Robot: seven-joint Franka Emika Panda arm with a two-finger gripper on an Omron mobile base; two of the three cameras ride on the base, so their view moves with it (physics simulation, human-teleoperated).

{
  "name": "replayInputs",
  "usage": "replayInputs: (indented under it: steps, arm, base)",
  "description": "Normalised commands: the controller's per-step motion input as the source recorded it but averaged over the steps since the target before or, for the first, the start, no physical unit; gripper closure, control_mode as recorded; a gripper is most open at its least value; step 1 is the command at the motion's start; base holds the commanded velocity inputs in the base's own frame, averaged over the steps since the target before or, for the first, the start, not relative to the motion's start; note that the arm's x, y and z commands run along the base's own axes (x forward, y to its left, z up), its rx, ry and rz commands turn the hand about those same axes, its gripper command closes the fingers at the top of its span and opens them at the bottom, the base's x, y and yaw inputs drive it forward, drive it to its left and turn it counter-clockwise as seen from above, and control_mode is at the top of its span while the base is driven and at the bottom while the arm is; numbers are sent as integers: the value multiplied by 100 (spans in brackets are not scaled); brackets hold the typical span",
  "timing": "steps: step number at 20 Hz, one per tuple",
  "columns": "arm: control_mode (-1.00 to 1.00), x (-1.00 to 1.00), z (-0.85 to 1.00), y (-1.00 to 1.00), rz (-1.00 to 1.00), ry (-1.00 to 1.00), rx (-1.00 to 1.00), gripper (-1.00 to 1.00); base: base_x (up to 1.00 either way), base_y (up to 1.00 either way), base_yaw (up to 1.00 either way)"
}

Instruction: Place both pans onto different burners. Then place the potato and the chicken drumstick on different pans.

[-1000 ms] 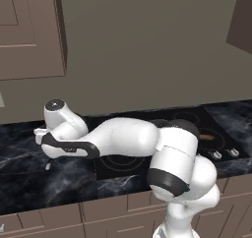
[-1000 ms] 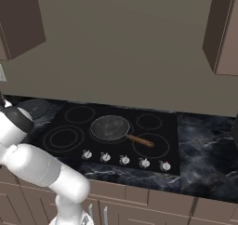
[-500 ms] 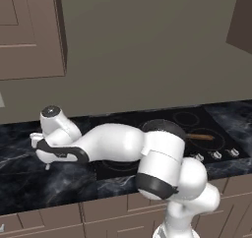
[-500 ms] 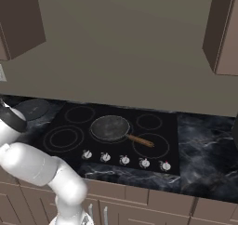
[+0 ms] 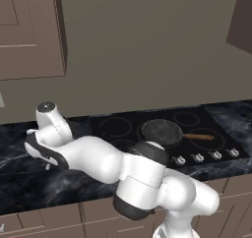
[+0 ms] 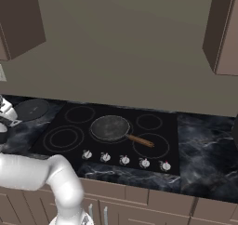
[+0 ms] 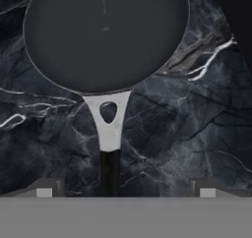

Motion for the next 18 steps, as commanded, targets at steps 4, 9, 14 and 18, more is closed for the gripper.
replayInputs:
  steps: [4, 9, 14, 18]
  arm:
    - [-100, 18, -9, 1, 0, 0, 0, -100]
    - [-100, 6, -19, 5, 0, 0, 0, -100]
    - [-100, 2, -24, 7, 0, 0, 0, -100]
    - [-100, 9, -19, 7, 0, 0, 0, -100]
  base:
    - [0, 0, 0]
    - [0, 0, 0]
    - [0, 0, 0]
    - [0, 0, 0]
